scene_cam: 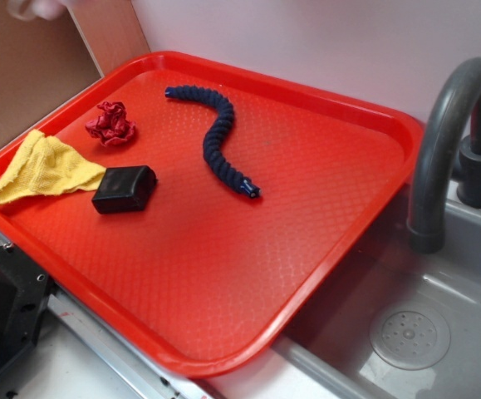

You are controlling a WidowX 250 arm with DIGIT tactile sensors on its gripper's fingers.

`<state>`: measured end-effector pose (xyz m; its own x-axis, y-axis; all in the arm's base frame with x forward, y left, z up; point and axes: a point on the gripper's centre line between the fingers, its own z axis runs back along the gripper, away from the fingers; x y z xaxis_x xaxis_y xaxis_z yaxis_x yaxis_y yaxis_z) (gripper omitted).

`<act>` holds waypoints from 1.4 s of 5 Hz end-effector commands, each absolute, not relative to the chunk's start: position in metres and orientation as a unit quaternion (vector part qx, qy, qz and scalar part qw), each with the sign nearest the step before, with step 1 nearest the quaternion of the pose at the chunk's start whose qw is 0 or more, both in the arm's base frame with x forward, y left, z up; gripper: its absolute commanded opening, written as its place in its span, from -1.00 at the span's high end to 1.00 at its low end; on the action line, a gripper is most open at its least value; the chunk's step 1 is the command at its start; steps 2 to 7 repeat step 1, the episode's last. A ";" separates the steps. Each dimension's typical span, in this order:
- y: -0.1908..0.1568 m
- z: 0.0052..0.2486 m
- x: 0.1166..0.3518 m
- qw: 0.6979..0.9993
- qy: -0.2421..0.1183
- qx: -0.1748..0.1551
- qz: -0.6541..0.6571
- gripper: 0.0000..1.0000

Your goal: Grab the pink bunny.

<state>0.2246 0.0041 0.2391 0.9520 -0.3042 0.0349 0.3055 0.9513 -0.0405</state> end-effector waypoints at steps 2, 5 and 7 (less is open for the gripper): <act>-0.017 0.268 0.196 0.999 -0.023 -0.021 -0.035 1.00; -0.017 0.268 0.196 0.999 -0.023 -0.021 -0.035 1.00; -0.017 0.268 0.196 0.999 -0.023 -0.021 -0.035 1.00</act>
